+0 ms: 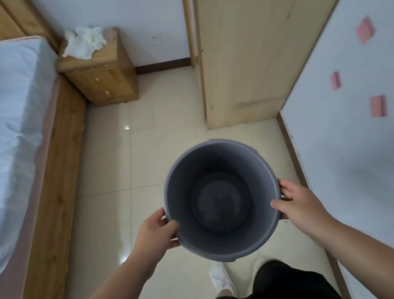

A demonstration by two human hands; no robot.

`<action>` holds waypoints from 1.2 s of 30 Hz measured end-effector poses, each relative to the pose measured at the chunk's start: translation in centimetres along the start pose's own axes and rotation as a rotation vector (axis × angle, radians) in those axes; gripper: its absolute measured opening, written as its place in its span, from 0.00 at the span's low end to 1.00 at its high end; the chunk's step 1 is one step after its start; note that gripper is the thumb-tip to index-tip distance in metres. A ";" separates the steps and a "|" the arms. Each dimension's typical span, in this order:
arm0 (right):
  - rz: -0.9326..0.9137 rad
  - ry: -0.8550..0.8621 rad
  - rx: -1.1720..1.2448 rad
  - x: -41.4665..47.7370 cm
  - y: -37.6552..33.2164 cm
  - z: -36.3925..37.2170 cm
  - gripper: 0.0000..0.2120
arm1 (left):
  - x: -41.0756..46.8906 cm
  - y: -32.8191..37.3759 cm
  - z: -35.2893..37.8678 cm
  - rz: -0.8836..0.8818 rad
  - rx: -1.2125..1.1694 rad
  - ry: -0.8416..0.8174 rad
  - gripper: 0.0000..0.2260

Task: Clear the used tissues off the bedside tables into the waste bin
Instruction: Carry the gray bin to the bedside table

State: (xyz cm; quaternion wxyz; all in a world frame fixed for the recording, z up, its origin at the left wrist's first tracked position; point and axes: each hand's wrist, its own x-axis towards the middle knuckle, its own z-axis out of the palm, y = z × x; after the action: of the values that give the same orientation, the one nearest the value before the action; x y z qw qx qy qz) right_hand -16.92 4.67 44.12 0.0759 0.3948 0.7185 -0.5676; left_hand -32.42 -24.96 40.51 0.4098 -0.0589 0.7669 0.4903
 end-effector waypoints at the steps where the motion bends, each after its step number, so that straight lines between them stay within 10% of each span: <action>1: -0.013 -0.021 -0.011 1.1 -1.3 0.3 0.20 | 0.6 0.5 -0.7 -0.004 -0.017 0.009 0.12; 20: -0.109 -0.347 -0.192 30.5 -22.6 5.6 0.31 | 15.3 13.0 -9.2 -0.116 -0.382 0.298 0.13; 36: -0.116 -0.292 -0.229 50.8 -41.0 18.0 0.29 | 34.9 26.6 -27.7 -0.134 -0.396 0.271 0.14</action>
State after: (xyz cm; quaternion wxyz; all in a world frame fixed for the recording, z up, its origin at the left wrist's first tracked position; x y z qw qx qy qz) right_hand -84.16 11.54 40.64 0.1911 0.2549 0.7813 -0.5368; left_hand -84.28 -22.65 40.39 0.3152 -0.2539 0.6982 0.5905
